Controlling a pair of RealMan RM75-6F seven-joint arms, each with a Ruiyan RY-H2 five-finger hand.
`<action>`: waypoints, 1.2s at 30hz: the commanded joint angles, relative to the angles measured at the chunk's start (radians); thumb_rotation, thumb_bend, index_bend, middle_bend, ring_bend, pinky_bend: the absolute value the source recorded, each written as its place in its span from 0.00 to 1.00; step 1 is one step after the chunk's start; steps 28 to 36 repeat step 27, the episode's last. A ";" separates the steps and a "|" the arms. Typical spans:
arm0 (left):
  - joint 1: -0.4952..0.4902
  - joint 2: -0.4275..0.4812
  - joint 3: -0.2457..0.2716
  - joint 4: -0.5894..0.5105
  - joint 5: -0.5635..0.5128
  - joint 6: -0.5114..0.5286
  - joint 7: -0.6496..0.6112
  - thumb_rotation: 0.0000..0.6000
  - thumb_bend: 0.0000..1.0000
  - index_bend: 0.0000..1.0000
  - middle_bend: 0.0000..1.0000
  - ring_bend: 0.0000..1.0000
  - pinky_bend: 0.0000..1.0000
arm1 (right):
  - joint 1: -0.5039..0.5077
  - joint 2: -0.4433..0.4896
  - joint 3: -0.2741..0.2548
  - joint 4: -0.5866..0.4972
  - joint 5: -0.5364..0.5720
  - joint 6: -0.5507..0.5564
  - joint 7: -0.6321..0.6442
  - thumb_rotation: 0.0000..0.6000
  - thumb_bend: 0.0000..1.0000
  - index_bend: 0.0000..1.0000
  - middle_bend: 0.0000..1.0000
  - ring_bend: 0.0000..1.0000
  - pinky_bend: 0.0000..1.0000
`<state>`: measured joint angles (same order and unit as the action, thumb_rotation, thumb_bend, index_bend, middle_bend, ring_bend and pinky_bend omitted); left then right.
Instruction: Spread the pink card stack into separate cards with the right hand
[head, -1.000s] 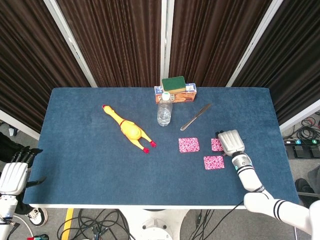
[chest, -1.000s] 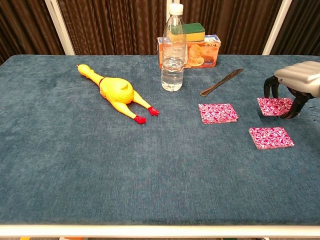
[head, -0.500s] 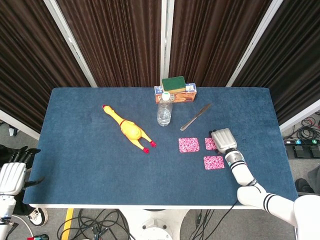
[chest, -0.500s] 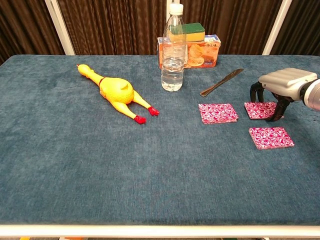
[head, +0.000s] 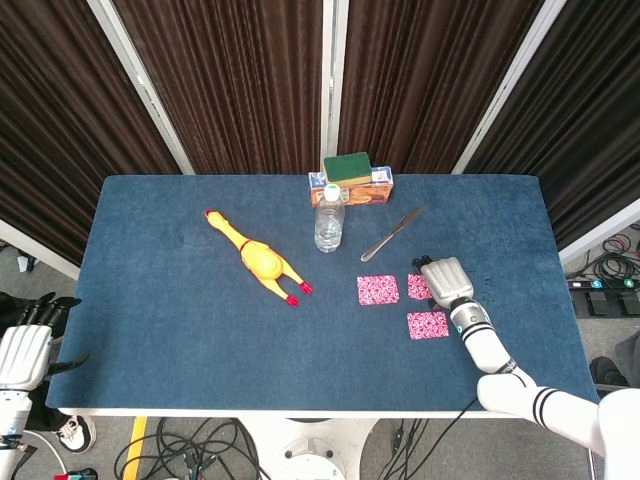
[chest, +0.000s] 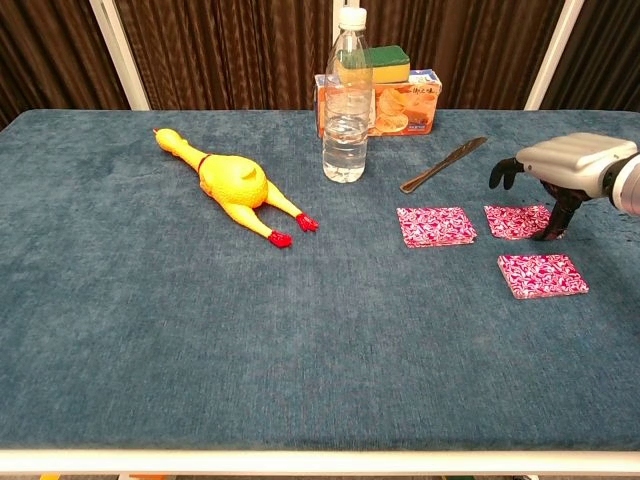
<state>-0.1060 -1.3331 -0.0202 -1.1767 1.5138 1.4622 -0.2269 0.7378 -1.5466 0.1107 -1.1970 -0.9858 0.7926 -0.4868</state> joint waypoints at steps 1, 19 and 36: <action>-0.001 0.000 -0.001 -0.002 0.001 0.001 0.001 1.00 0.03 0.19 0.19 0.09 0.18 | -0.025 0.066 0.001 -0.098 -0.038 0.071 0.005 1.00 0.10 0.20 0.23 0.71 0.78; 0.000 0.034 -0.009 -0.063 0.007 0.023 0.037 1.00 0.03 0.19 0.19 0.09 0.18 | -0.433 0.245 -0.130 -0.166 -0.301 0.619 0.234 1.00 0.06 0.00 0.00 0.00 0.01; 0.000 0.029 -0.005 -0.068 0.009 0.020 0.045 1.00 0.03 0.19 0.19 0.09 0.18 | -0.476 0.179 -0.083 -0.048 -0.291 0.648 0.261 1.00 0.05 0.00 0.00 0.00 0.00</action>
